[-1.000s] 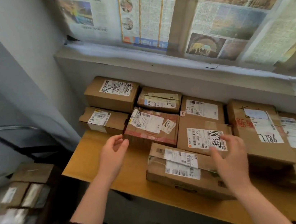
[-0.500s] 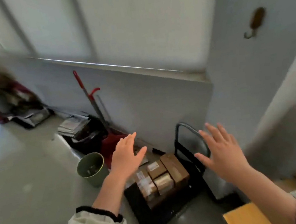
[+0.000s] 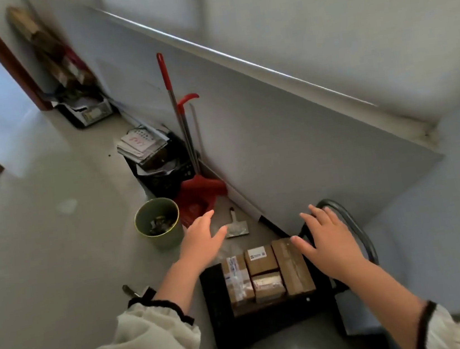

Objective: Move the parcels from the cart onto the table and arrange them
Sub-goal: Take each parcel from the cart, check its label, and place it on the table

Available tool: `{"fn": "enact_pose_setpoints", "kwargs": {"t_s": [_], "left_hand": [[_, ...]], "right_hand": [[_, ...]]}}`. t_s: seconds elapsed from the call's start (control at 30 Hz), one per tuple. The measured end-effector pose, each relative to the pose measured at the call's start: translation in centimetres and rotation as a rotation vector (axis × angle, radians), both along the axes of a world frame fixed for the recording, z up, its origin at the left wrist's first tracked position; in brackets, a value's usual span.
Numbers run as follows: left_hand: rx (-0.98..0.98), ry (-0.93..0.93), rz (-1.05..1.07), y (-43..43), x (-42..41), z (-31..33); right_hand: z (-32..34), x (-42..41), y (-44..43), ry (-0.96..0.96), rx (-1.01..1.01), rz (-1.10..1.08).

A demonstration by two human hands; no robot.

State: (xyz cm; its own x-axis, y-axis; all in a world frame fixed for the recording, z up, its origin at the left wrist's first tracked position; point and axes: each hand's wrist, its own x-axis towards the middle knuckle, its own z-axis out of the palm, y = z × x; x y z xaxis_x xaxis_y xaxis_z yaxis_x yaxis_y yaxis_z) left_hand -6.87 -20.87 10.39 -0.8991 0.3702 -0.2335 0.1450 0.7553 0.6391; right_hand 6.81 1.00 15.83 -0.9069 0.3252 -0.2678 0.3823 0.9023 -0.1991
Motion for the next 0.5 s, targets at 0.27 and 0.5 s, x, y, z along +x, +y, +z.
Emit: {"fn": "enact_pose_setpoints", "kwargs": {"t_s": [0.27,0.5], "left_hand": [[0.4,-0.85,0.541,1.4,-1.9,-11.1],[0.448,-1.055,0.772,2.4,-3.8,-28.2]], "right_hand": [[-11.9,-7.2,3.0,-0.133,-0.369,-0.073],[-30.3,-12.2,2.4,-0.453,-0.896,-0.567]]}}
